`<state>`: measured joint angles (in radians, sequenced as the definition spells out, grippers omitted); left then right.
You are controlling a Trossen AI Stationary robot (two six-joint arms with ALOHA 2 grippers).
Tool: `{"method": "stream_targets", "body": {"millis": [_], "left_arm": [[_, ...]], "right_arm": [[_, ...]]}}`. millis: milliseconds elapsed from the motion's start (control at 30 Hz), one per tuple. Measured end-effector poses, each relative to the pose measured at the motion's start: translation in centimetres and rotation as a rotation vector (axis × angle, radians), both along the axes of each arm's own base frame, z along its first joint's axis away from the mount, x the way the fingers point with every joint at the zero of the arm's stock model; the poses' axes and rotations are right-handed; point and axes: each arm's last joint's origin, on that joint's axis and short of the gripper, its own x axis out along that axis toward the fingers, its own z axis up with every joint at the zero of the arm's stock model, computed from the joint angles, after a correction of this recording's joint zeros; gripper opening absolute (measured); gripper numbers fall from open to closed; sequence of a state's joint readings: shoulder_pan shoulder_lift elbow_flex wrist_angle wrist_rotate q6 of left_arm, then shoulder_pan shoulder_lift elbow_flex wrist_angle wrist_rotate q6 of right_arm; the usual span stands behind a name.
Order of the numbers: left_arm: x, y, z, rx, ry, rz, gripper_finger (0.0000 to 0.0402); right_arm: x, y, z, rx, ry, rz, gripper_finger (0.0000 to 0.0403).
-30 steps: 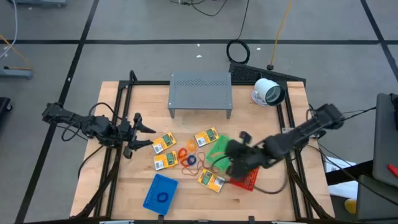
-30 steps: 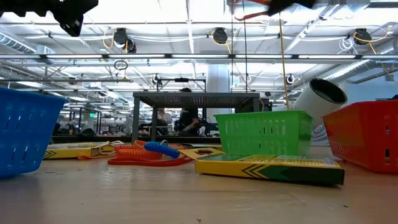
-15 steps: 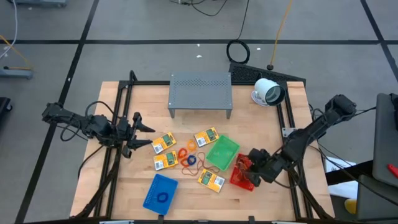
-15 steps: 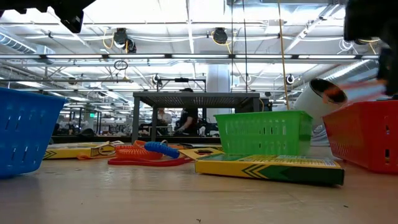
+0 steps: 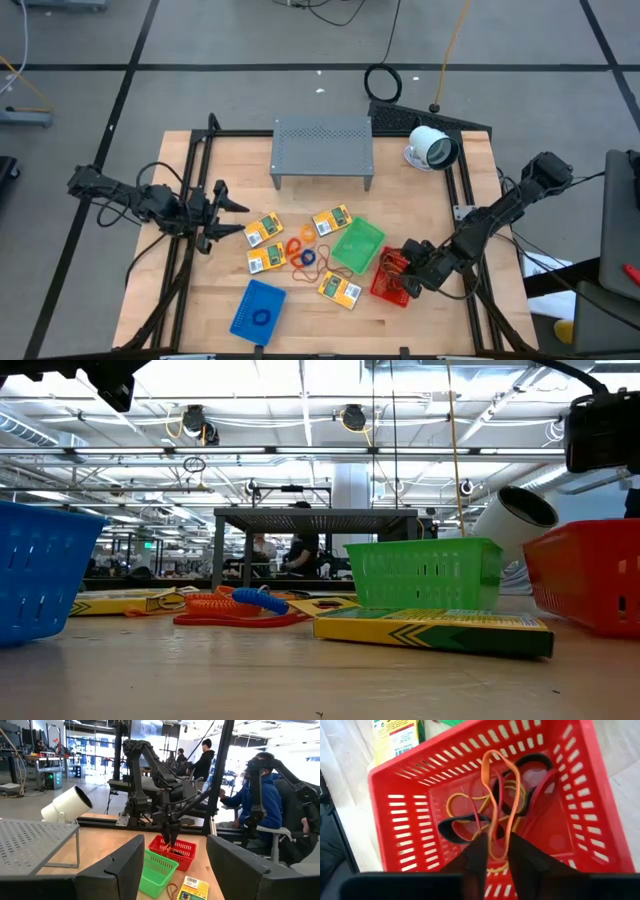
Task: Pick & Place Office Desk Supplies
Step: Put the orange rubber band into the red bin, then put the crayon box into the green bin
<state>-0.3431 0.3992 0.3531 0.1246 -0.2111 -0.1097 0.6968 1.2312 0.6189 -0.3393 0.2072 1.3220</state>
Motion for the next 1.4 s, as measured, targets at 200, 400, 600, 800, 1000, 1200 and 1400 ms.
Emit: {"method": "stream_targets", "body": {"millis": [200, 400, 600, 800, 1000, 1200, 1400], "left_arm": [[0.0, 0.0, 0.0, 0.000, 0.000, 0.000, 0.0225], [0.0, 0.0, 0.0, 0.000, 0.001, 0.000, 0.0225], [0.0, 0.0, 0.0, -0.001, 0.001, 0.000, 0.0225], [0.0, 0.0, 0.0, -0.003, 0.002, -0.001, 0.0225], [0.0, 0.0, 0.0, -0.003, 0.002, -0.001, 0.0225], [0.1, 0.0, -0.1, -0.028, 0.012, -0.004, 0.0225], [0.9, -0.3, -0.8, -0.014, 0.075, -0.005, 0.0225]], "right_arm": [[0.3, 0.1, 0.2, 0.009, -0.048, -0.018, 0.0143], [0.3, -0.1, 1.7, -0.002, -0.171, -0.030, 0.0172], [-0.4, -0.7, 4.6, -0.012, -0.381, -0.016, 0.0166], [-1.7, -1.0, 6.8, 0.035, -0.496, 0.016, 0.0160], [-2.8, -1.0, 8.4, 0.034, -0.623, 0.064, 0.0160], [-3.1, -0.8, 11.8, -0.116, -0.963, 0.122, 0.0160], [-3.4, -0.8, 14.5, -0.410, -1.234, 0.227, 0.0160]]}}
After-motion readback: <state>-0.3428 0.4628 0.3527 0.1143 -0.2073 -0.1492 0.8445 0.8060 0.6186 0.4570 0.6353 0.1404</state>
